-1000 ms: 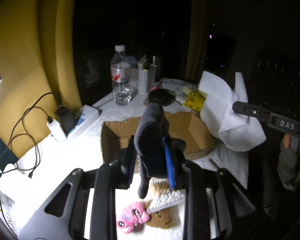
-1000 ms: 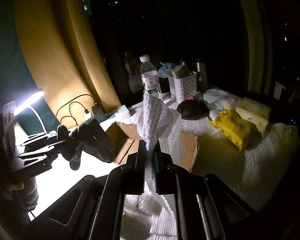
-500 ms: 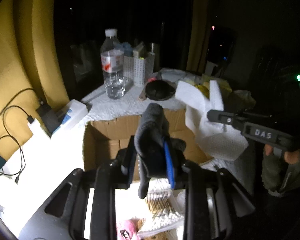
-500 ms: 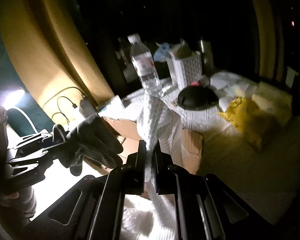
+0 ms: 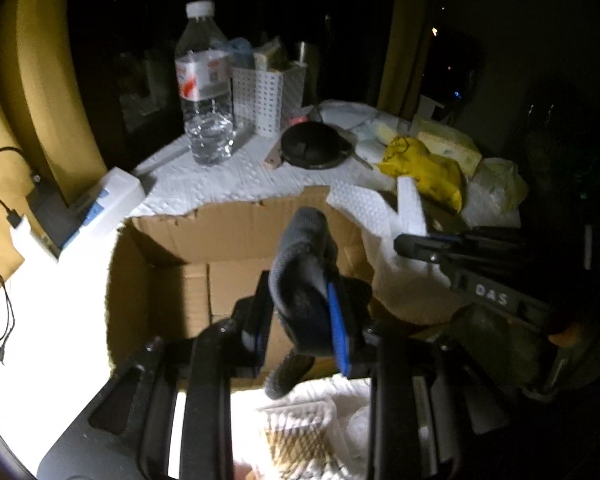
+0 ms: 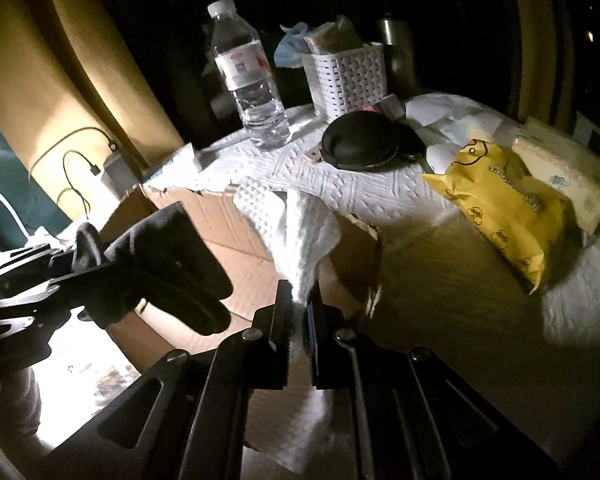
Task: Organize soft objects
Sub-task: 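Carry the sock over the cardboard box and open the left gripper while the right gripper carries the towel there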
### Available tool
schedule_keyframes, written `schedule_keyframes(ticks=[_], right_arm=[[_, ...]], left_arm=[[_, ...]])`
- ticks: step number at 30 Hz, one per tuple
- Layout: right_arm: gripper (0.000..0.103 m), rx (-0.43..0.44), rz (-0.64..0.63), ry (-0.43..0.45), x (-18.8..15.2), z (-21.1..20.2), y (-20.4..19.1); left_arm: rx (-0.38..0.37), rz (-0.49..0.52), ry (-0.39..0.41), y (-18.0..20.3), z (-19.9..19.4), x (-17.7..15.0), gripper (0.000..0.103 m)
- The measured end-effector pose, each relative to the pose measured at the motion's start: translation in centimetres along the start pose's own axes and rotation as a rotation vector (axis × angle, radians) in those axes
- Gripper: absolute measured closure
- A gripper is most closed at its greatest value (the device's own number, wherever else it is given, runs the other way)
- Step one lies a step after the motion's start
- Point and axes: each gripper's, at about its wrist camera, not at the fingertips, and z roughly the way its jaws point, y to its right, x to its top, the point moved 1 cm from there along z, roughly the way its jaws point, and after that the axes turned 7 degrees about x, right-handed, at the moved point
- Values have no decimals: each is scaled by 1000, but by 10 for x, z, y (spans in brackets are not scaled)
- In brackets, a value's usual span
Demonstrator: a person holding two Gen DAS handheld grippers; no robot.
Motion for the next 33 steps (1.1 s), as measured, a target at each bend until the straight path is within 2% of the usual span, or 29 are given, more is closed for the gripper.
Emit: schedule_keyframes(ticks=[7, 13, 16, 20, 26, 28, 29, 33], right_arm=[[95, -85, -60, 75, -3, -33, -9], [95, -95, -41, 58, -11, -27, 1], [95, -130, -67, 63, -12, -27, -3], [88, -129, -73, 95, -14, -34, -9], [87, -174, -52, 103, -15, -39, -3], [80, -179, -35, 86, -16, -37, 2], [70, -175, -27, 71, -17, -34, 5], [65, -100, 61, 8, -21, -18, 20]], left_arm=[[-12, -26, -30, 10, 10, 2, 74], [-27, -8, -74, 25, 20, 1, 74], [-29, 21, -104, 34, 27, -1, 73], [-29, 24, -121, 38, 34, -3, 73], [-29, 12, -130, 38, 38, -3, 72], [-28, 14, -135, 39, 40, -3, 71], [-33, 15, -142, 40, 41, -3, 70], [-46, 27, -168, 44, 46, -6, 69]])
